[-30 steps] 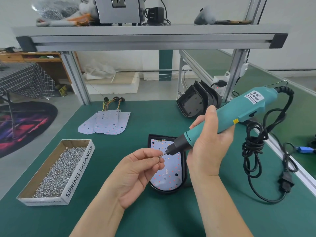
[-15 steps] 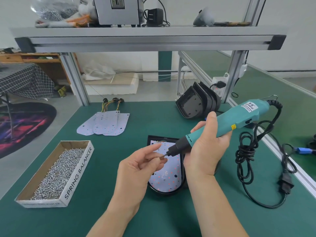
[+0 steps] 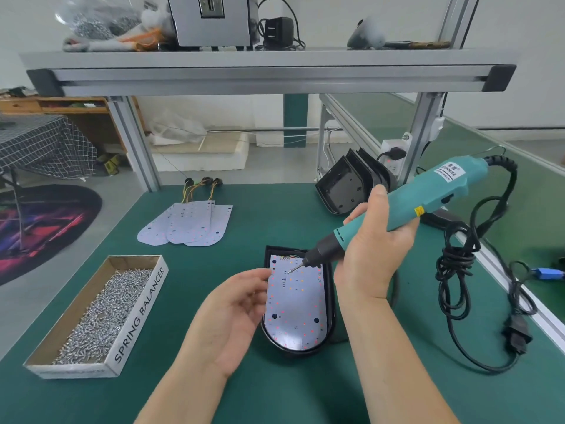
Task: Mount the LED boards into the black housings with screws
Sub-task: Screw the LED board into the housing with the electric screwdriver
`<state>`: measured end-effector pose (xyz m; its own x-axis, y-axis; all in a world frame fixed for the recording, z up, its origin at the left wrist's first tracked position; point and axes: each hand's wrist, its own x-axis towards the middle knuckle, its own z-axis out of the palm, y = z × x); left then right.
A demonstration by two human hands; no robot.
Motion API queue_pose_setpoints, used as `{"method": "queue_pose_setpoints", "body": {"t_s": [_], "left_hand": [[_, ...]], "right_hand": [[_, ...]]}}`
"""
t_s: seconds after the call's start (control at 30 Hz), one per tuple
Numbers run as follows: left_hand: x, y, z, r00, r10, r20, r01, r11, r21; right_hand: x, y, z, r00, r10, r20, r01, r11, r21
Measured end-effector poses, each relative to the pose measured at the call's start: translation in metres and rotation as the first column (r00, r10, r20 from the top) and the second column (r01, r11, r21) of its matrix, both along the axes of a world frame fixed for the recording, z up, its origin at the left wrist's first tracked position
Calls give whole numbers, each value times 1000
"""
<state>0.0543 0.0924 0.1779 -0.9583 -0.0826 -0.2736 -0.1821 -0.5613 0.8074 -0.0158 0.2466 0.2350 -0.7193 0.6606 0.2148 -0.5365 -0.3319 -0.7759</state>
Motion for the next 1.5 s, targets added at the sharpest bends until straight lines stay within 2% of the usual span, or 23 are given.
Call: {"method": "queue_pose_setpoints", "body": {"t_s": [0.03, 0.07, 0.13, 0.17, 0.27, 0.3, 0.33, 0.47, 0.57, 1.23, 1.5], "left_hand": [[-7, -5, -2, 998, 44, 41, -40, 996, -84], [-14, -8, -4, 992, 96, 84, -73, 966, -247], [-31, -9, -9, 980, 154, 128, -47, 799, -600], [-38, -6, -9, 981, 132, 144, 7, 711, -703], [-54, 5, -13, 967, 33, 251, 203, 495, -845], [-58, 7, -15, 962, 9, 273, 240, 451, -860], [-61, 8, -15, 954, -24, 297, 276, 452, -848], [-68, 10, -20, 955, -100, 280, 280, 617, -735], [-69, 11, -24, 958, -83, 273, 260, 647, -717], [-73, 11, -31, 960, -72, 271, 251, 651, -717], [-72, 11, -33, 963, -62, 264, 240, 648, -723]], "right_hand": [[-4, -2, -1, 1000, -8, -8, 8, 1000, 26], [-9, -4, -2, 1000, -17, -14, 18, 998, 52], [-19, -10, -5, 999, -33, -18, 35, 994, 108], [-25, -14, -7, 999, -34, -17, 36, 990, 138], [-41, -25, -16, 1000, -26, 2, 25, 971, 237], [-46, -29, -18, 1000, -25, 2, 24, 962, 273], [-50, -32, -20, 1000, -24, -5, 24, 950, 310], [-61, -40, -27, 999, -28, -40, 43, 899, 435], [-62, -45, -33, 996, -16, -83, 54, 871, 489], [-64, -53, -47, 995, 23, -98, 38, 816, 577], [-64, -58, -47, 998, 57, 7, -51, 826, 562]]}}
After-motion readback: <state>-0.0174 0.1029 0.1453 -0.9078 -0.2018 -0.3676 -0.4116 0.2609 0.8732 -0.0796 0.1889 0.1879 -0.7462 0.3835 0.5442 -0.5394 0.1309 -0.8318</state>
